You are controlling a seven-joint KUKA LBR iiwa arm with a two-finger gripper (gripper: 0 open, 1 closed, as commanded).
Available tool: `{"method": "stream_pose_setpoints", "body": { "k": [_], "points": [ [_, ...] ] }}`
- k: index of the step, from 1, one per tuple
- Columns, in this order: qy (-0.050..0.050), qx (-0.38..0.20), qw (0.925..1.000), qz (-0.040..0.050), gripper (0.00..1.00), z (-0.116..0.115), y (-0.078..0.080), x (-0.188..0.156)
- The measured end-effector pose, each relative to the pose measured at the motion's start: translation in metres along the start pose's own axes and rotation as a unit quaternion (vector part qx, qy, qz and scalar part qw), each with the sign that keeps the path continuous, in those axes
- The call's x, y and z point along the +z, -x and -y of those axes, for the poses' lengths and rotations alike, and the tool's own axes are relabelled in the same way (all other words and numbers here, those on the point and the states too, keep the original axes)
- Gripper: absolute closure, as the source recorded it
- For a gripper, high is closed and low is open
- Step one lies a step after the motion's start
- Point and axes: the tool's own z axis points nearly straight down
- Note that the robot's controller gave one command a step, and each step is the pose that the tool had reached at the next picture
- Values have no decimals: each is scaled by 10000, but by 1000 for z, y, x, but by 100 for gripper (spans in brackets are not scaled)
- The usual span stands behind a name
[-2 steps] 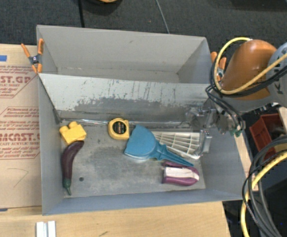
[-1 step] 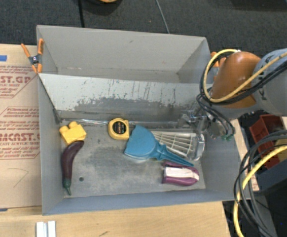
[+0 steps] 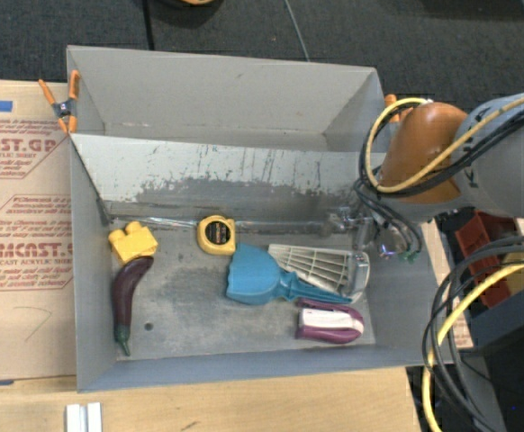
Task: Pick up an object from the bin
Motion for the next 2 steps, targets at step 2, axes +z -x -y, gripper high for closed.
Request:
{"method": "stream_pose_setpoints", "body": {
  "k": [2],
  "points": [
    [-12,-358,9994,38,0,-7,1,0]
  ]
}}
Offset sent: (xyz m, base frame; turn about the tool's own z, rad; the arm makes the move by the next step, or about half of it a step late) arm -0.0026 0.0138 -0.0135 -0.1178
